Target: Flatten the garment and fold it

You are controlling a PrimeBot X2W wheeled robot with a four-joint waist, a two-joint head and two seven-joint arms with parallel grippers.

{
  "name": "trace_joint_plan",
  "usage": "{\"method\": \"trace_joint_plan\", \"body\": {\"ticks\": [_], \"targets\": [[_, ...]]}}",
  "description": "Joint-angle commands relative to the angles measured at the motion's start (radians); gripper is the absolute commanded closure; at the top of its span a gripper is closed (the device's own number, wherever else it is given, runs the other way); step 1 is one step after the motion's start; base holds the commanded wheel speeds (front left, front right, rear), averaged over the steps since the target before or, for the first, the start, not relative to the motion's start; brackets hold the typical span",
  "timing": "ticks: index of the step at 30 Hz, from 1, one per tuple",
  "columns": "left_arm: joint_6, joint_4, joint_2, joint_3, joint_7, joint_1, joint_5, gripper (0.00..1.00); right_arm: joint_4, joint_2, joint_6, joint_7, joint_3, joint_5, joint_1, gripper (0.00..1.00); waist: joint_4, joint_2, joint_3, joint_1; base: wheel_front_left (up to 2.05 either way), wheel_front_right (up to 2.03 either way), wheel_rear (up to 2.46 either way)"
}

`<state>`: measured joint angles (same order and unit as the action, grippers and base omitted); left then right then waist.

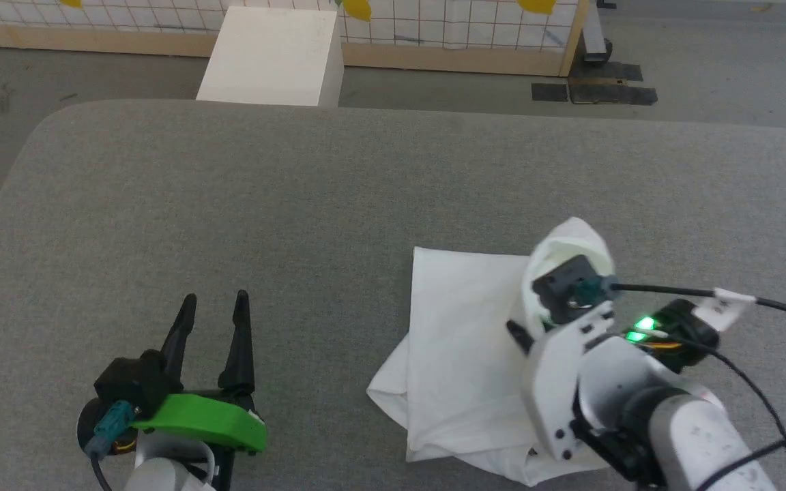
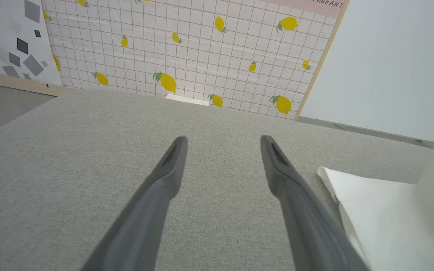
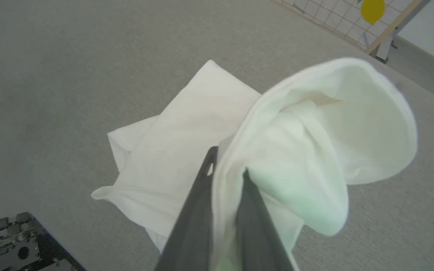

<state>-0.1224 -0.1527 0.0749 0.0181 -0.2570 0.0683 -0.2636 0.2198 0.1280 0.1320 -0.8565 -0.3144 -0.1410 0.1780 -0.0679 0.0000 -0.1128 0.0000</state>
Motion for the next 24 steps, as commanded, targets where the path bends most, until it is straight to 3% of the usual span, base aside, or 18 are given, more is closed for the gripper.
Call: {"method": "trace_joint_plan", "body": {"ticks": [1,11,12,13,14,18,24], "targets": [[-0.005,-0.002,-0.004,0.004,-0.005,0.021,0.006,0.00,-0.038,-0.001,-0.001,-0.008,-0.041,-0.019,0.038,1.00,-0.017,0.0000,-0.012,0.0000,0.00,0.00,0.00],[-0.006,-0.019,-0.011,0.025,-0.005,0.043,-0.002,0.00,-0.363,-0.029,-0.001,0.006,-0.212,-0.131,0.200,1.00,-0.080,0.0000,-0.054,0.0000,0.00,0.00,0.00],[-0.006,-0.020,-0.012,0.024,-0.005,0.043,-0.003,0.00,-0.384,-0.030,-0.001,0.008,-0.224,-0.143,0.210,0.78,-0.082,0.0000,-0.056,0.0000,0.00,0.00,0.00],[-0.006,-0.020,-0.012,0.022,-0.005,0.042,-0.003,0.00,-0.406,-0.031,-0.001,0.012,-0.237,-0.158,0.221,0.33,-0.083,0.0000,-0.058,0.0000,0.00,0.00,0.00],[-0.006,-0.021,-0.012,0.021,-0.005,0.042,-0.003,0.00,-0.421,-0.030,-0.001,0.014,-0.245,-0.167,0.229,0.00,-0.084,0.0000,-0.058,0.0000,0.00,0.00,0.00],[-0.007,-0.025,-0.013,0.018,-0.005,0.038,-0.001,0.00,-0.440,-0.018,-0.001,0.056,-0.290,-0.203,0.262,0.00,-0.082,0.0000,-0.054,0.0000,0.00,0.00,0.00],[-0.007,-0.027,-0.015,0.007,-0.005,0.019,0.003,0.00,-0.365,0.007,-0.001,0.198,-0.308,-0.240,0.283,0.00,-0.052,0.0000,-0.024,0.0000,0.00,0.00,0.00]]}}
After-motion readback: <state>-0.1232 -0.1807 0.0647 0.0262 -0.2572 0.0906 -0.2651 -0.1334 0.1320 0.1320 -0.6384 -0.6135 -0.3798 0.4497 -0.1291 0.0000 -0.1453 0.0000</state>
